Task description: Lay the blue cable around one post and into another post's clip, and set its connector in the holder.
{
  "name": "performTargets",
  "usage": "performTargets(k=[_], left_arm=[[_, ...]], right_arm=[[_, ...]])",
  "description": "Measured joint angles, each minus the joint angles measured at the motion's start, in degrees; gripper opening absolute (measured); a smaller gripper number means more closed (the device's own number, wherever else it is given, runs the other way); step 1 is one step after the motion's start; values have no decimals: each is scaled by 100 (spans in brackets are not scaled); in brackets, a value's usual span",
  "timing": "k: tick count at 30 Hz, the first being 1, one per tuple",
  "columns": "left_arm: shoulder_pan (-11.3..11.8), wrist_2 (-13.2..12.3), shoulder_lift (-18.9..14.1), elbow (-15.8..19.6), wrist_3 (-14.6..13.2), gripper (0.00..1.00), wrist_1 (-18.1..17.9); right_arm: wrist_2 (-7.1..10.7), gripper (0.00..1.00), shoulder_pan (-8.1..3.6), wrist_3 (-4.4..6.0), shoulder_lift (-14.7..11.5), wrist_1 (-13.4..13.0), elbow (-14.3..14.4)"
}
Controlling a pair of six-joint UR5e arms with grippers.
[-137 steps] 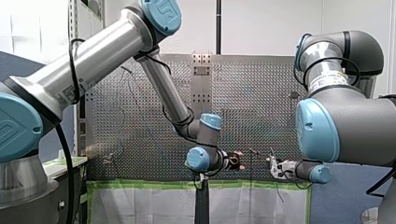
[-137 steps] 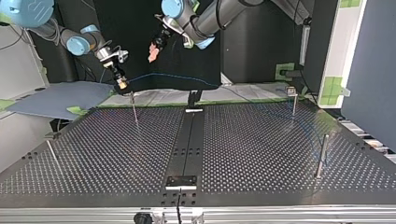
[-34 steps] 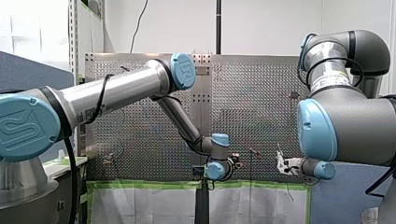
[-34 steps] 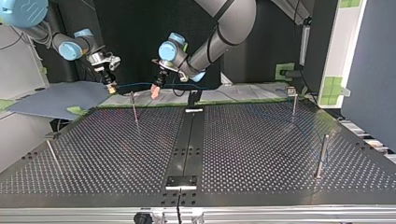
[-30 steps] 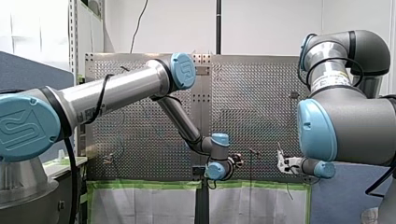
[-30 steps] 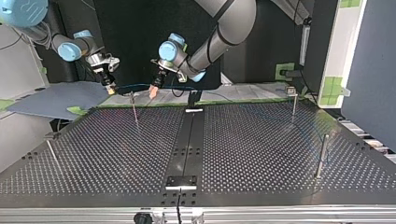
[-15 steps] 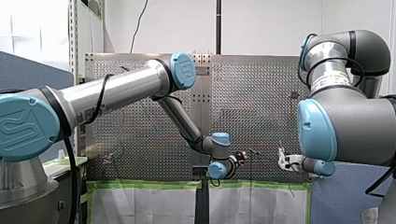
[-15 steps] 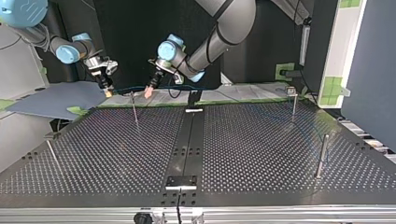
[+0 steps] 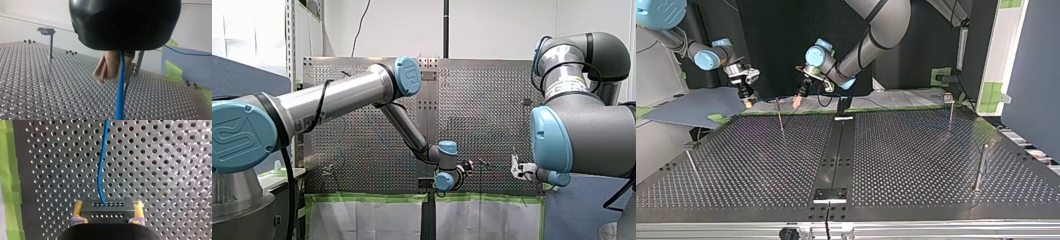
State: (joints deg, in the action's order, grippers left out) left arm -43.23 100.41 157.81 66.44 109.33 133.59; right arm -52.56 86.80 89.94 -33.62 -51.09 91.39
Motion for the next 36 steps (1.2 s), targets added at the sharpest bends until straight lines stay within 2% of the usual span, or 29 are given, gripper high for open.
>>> performTargets(k=[13, 24, 36], left_arm=[[85, -62, 6, -1, 78, 0, -1], [93, -275, 61, -9, 287, 0, 99], [162, -298, 99, -100, 373, 0, 172]], right_arm=[[-247, 0, -13, 122, 0, -21, -43], [-264, 0, 24, 114, 3, -64, -46], [-264, 0, 21, 138, 6, -64, -63]])
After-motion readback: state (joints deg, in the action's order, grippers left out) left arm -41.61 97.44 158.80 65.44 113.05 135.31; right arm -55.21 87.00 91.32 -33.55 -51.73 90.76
